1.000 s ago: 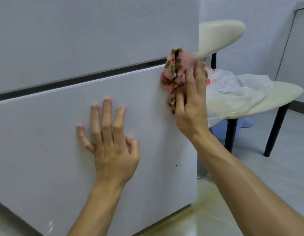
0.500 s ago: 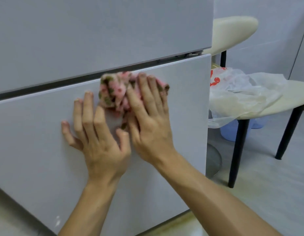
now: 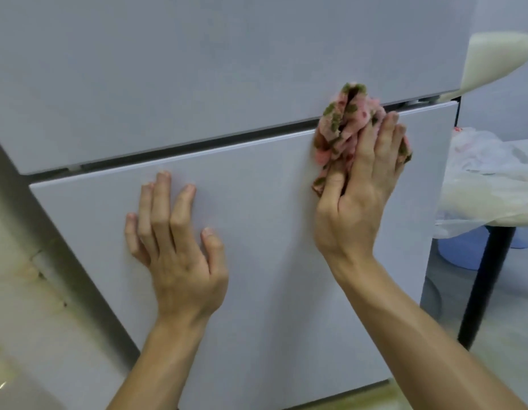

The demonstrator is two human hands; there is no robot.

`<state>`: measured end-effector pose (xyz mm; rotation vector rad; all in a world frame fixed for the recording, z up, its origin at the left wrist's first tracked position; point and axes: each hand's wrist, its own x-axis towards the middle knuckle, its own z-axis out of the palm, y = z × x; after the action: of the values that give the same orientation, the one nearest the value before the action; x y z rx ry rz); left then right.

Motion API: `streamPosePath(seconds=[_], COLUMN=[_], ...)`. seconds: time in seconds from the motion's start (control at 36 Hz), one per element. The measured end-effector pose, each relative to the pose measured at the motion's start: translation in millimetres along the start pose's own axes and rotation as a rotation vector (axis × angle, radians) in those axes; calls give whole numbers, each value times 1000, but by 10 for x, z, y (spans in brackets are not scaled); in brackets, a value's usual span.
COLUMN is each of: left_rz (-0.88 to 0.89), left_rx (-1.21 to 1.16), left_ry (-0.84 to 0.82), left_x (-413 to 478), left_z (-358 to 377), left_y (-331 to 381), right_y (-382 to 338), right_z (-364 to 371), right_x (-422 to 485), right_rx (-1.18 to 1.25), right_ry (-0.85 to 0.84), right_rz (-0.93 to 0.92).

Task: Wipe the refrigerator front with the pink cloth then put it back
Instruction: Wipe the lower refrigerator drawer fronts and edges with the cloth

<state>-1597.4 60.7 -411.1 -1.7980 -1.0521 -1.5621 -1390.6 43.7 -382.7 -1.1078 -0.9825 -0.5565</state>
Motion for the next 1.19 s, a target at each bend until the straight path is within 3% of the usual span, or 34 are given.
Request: streamPosePath(seconds=[0.25, 0.42, 0.56, 0.64, 0.72, 0.78, 1.0, 1.19], left_rz=[-33, -36, -72, -92, -74, -53, -93, -112], left_rx=[25, 18, 6, 1, 3, 7, 54, 95], left_ry=[-18, -3, 16, 19, 5, 8, 17, 15], left_x=[-89, -120, -107, -101, -108, -126, -187, -233], left_z=[-233, -219, -150, -132, -147, -171, -409, -604], left_y=[-410, -471, -410, -404, -450, -512, -883, -1174], right_y=[-799, -794, -518, -379, -412, -514, -868, -1134], right_z=[441, 434, 252, 181, 175, 220, 579, 697], right_x=[-750, -943, -654, -449, -358, -405, -838, -1299], right_rx=[89, 102, 48, 75, 278, 342, 106, 143], right_ry=[-221, -434, -393, -276, -178, -139, -152, -378], right_rz=[-219, -402, -452, -319, -97, -44, -144, -381])
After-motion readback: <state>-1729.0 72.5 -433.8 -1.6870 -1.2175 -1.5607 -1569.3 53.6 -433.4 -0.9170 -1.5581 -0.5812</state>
